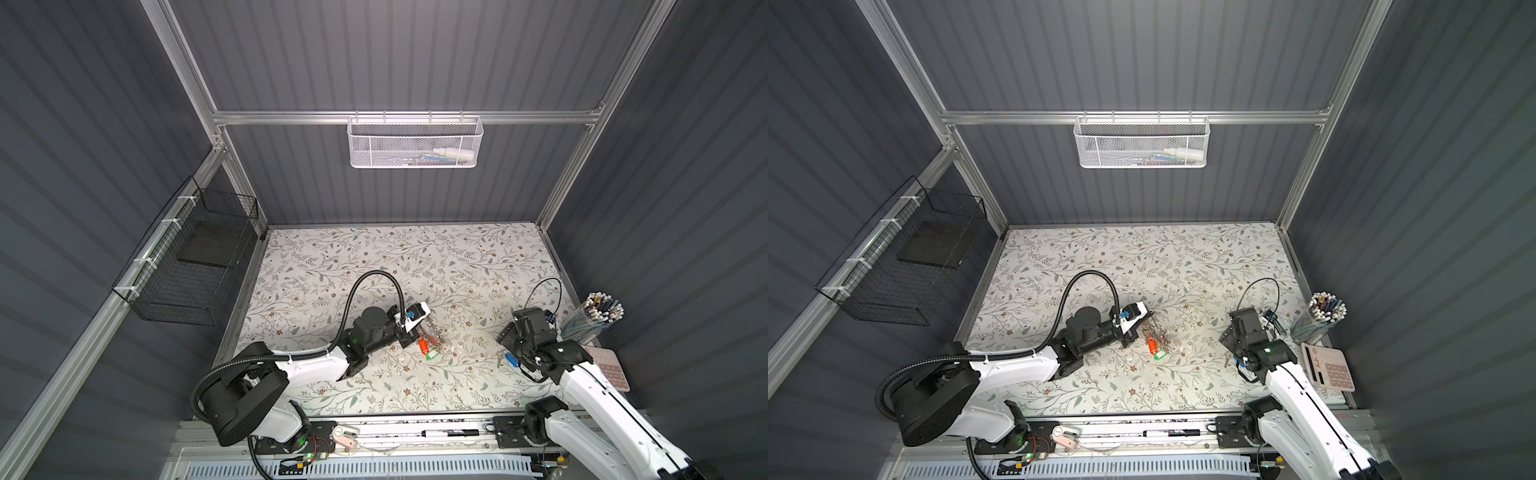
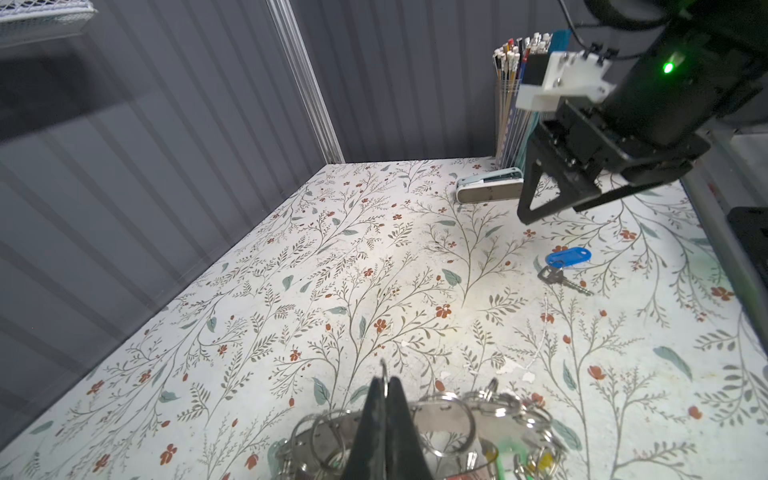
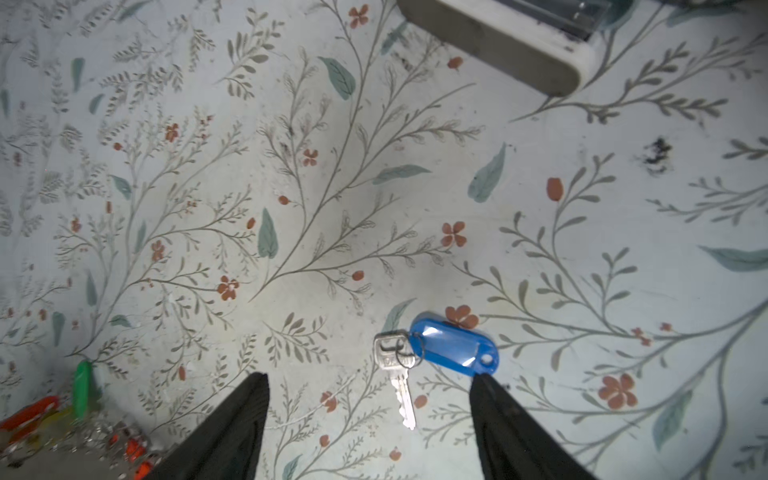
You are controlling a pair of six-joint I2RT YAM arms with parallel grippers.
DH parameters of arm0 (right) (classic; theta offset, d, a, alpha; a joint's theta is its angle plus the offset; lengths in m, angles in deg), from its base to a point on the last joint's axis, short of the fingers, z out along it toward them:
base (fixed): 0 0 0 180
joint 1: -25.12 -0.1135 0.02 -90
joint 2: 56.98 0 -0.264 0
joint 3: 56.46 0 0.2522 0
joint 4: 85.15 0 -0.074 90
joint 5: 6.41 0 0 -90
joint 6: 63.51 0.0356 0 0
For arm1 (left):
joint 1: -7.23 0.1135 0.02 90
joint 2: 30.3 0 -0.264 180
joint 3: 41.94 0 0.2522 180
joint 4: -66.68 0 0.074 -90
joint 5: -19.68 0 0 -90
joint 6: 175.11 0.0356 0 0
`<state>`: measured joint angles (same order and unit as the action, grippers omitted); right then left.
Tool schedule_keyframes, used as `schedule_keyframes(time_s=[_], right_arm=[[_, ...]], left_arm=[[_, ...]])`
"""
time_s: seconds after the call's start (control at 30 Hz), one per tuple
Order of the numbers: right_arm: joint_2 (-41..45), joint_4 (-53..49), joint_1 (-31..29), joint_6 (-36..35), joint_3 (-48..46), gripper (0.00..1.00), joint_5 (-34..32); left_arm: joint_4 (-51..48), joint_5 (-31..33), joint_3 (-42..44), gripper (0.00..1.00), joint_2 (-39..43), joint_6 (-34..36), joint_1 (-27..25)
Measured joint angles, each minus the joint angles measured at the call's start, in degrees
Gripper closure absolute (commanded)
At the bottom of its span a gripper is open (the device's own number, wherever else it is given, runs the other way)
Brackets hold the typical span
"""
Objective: Put the keys on the keyring
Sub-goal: 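Lower the plate with left gripper while right gripper reaches for blue-tag key, then grasp the blue-tag key's ring with the right gripper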
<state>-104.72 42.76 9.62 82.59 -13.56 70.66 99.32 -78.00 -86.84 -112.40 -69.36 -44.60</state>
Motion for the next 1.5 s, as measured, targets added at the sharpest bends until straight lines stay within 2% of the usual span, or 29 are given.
schedule_keyframes(time_s=[0.2, 0.63, 0.87, 1.03, 1.17, 1.5], right_arm=[[-5.29, 4.26, 0.00, 2.23, -3.41, 0.31, 1.40], [-7.87, 9.81, 0.00, 5.51, -5.60, 0.55, 3.50], [-7.87, 10.01, 0.17, 6.38, -6.21, 0.57, 3.52], [-5.25, 7.87, 0.26, 8.37, -6.45, 0.55, 2.64], [-2.45, 7.41, 0.26, 10.12, -8.13, 0.58, 2.62], [-6.56, 9.55, 0.26, 11.21, -8.37, 0.71, 3.41]], left_arm=[[1.07, -0.07, 0.02, 1.00, 0.02, -3.19, 0.00], [1.38, -0.39, 0.28, 1.00, 0.13, -4.90, 0.00], [1.31, -0.22, 0.46, 1.00, 0.50, -4.87, 0.00], [1.33, -0.24, 0.46, 1.00, 0.50, -4.90, 0.00], [1.31, -0.24, 0.46, 1.00, 0.50, -4.90, 0.00], [1.31, -0.26, 0.46, 1.00, 0.50, -4.90, 0.00]])
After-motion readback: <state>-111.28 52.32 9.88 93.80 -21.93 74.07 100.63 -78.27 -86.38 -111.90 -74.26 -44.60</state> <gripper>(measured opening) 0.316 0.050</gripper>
